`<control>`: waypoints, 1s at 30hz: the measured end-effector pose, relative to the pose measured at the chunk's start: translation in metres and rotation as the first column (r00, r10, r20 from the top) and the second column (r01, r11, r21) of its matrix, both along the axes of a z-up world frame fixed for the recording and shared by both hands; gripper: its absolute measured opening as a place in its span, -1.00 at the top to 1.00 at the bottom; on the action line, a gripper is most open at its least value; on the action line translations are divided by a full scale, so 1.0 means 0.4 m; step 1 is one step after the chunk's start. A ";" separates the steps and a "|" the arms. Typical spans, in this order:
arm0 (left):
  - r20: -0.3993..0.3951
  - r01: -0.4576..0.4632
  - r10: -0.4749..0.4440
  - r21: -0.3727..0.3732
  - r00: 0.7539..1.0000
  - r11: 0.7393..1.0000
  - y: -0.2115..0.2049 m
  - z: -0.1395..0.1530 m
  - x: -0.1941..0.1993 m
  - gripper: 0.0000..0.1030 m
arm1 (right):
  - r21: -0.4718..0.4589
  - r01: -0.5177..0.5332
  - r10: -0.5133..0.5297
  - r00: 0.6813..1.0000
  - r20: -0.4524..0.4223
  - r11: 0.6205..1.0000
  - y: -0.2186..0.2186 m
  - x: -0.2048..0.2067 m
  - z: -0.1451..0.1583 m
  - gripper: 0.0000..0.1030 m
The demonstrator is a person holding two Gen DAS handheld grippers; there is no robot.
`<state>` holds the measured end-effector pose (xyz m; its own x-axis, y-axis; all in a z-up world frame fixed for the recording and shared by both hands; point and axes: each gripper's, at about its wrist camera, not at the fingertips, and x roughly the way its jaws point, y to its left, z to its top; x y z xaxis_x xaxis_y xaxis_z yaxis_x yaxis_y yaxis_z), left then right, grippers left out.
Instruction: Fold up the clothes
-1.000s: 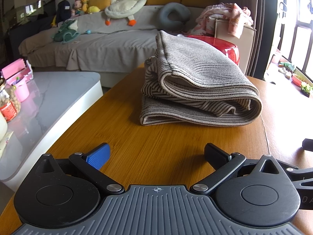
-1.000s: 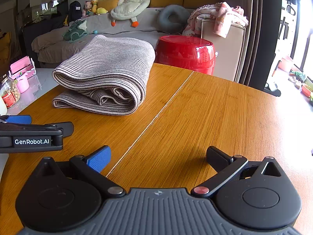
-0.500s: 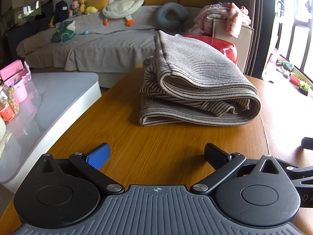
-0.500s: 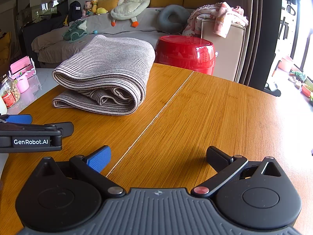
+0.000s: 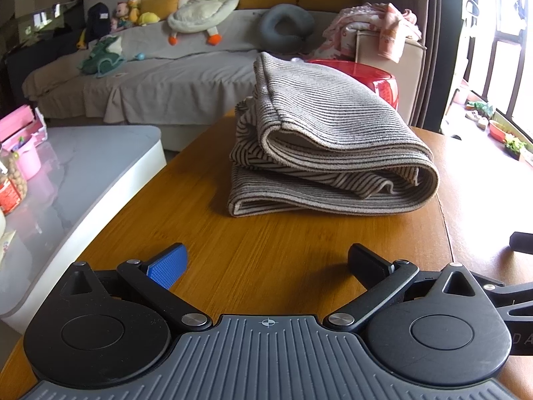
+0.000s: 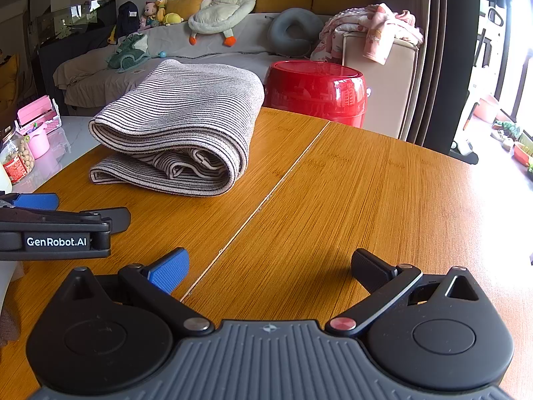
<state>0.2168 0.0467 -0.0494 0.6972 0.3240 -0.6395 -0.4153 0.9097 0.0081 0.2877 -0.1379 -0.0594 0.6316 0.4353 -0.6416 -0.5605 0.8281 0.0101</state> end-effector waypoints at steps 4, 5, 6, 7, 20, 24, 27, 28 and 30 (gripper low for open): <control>0.001 0.029 -0.029 -0.002 1.000 1.000 -0.006 -0.001 0.003 -1.00 | 0.000 0.000 0.000 1.000 0.000 1.000 0.000 0.000 0.000 -1.00; 0.000 0.035 -0.035 -0.001 0.999 0.999 -0.007 -0.002 0.004 -1.00 | 0.000 0.000 0.000 1.000 0.000 1.000 0.000 0.000 -0.001 -1.00; 0.000 0.040 -0.040 -0.001 0.999 0.999 -0.009 -0.002 0.005 -1.00 | 0.000 0.000 0.000 1.000 0.000 1.000 0.000 0.000 -0.001 -1.00; 0.000 0.046 -0.046 0.000 0.999 0.999 -0.010 -0.002 0.006 -1.00 | 0.000 0.000 0.000 1.000 0.000 1.000 0.000 0.000 -0.001 -1.00; 0.001 0.053 -0.053 -0.003 0.999 0.999 -0.011 -0.002 0.004 -1.00 | 0.001 -0.005 0.005 1.000 -0.001 1.000 0.003 -0.001 0.001 -1.00; 0.000 0.053 -0.053 -0.002 0.999 0.999 -0.011 -0.002 0.005 -1.00 | 0.001 -0.005 0.005 1.000 -0.001 1.000 0.002 -0.001 0.001 -1.00; -0.001 0.052 -0.052 0.000 0.999 0.999 -0.012 -0.001 0.007 -1.00 | 0.001 -0.005 0.005 1.000 -0.001 1.000 0.002 -0.001 0.001 -1.00; -0.001 0.052 -0.052 0.000 0.999 0.999 -0.012 -0.001 0.007 -1.00 | 0.001 -0.005 0.005 1.000 -0.001 1.000 0.002 -0.001 0.001 -1.00; -0.008 0.047 -0.047 0.003 0.999 0.999 -0.013 0.001 0.006 -1.00 | 0.001 -0.005 0.005 1.000 -0.001 1.000 0.002 -0.001 0.001 -1.00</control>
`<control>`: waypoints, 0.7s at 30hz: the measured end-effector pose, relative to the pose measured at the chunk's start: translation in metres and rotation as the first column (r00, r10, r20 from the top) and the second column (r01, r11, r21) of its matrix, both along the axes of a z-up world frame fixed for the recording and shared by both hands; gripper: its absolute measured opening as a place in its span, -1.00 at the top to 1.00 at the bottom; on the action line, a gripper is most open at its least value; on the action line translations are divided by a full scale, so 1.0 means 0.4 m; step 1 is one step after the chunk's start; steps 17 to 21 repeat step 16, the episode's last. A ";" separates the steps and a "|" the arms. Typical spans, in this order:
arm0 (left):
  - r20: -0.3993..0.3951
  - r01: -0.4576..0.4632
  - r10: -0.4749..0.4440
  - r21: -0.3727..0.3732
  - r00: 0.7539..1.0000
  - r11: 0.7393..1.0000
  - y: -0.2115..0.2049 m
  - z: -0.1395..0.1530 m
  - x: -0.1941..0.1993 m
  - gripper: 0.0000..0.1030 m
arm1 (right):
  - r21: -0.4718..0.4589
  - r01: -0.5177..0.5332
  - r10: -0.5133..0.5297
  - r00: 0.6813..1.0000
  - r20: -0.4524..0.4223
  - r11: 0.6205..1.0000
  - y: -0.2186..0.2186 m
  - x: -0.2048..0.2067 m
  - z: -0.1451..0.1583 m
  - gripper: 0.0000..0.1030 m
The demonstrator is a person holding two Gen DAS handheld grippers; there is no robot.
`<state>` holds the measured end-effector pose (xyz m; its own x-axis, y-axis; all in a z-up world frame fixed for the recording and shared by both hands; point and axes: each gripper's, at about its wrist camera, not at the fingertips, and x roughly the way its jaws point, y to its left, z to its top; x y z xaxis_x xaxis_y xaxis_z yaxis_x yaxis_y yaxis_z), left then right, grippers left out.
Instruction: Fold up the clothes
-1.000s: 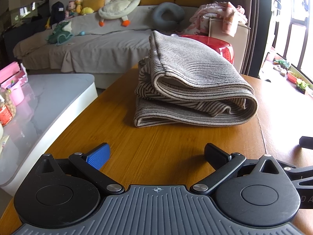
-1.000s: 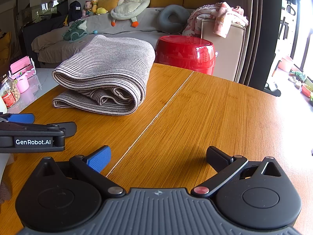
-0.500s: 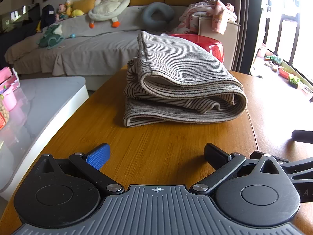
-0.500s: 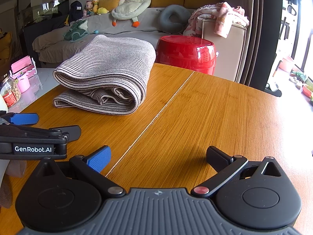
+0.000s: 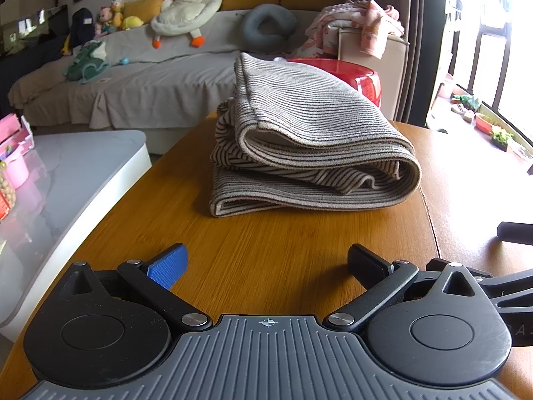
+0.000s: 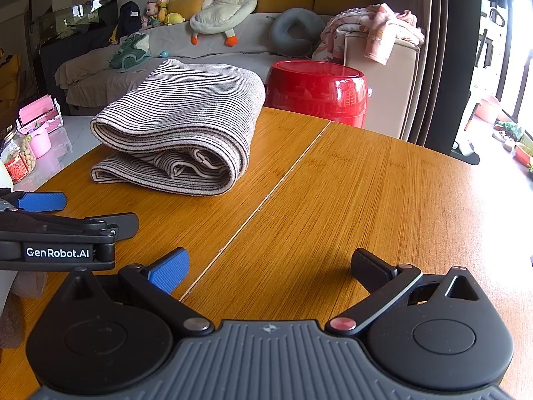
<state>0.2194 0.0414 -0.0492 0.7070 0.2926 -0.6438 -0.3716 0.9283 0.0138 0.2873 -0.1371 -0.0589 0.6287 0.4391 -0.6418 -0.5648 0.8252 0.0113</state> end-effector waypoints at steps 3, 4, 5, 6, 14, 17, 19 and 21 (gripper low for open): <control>-0.009 0.001 -0.001 -0.004 1.000 1.000 0.003 0.003 0.003 -1.00 | 0.000 0.000 0.000 1.000 0.000 1.000 0.001 -0.001 0.000 -1.00; -0.011 0.003 -0.003 -0.006 1.000 1.000 0.004 0.003 0.003 -1.00 | 0.000 0.000 0.000 1.000 0.000 1.000 0.001 0.000 0.000 -1.00; -0.013 0.006 -0.006 -0.008 1.000 1.000 0.005 0.004 0.003 -1.00 | 0.000 0.000 0.000 1.000 0.000 1.000 0.001 0.000 0.000 -1.00; -0.016 0.008 -0.008 -0.009 1.000 1.000 0.006 0.005 0.003 -1.00 | 0.000 0.000 0.000 1.000 0.000 1.000 0.000 0.000 0.000 -1.00; -0.011 0.018 -0.018 -0.032 1.000 0.999 0.018 0.007 0.001 -1.00 | 0.000 0.000 0.000 1.000 0.000 1.000 0.000 -0.001 -0.001 -1.00; -0.018 0.009 -0.010 -0.019 1.000 1.000 0.014 0.003 0.001 -1.00 | -0.001 0.000 0.000 1.000 0.000 1.000 0.000 -0.001 -0.001 -1.00; -0.018 0.009 -0.010 -0.019 1.000 1.000 0.014 0.003 0.001 -1.00 | -0.001 0.000 0.000 1.000 0.000 1.000 0.000 -0.001 -0.001 -1.00; -0.018 0.009 -0.010 -0.019 1.000 1.000 0.014 0.003 0.001 -1.00 | -0.001 0.000 0.000 1.000 0.000 1.000 0.000 -0.001 -0.001 -1.00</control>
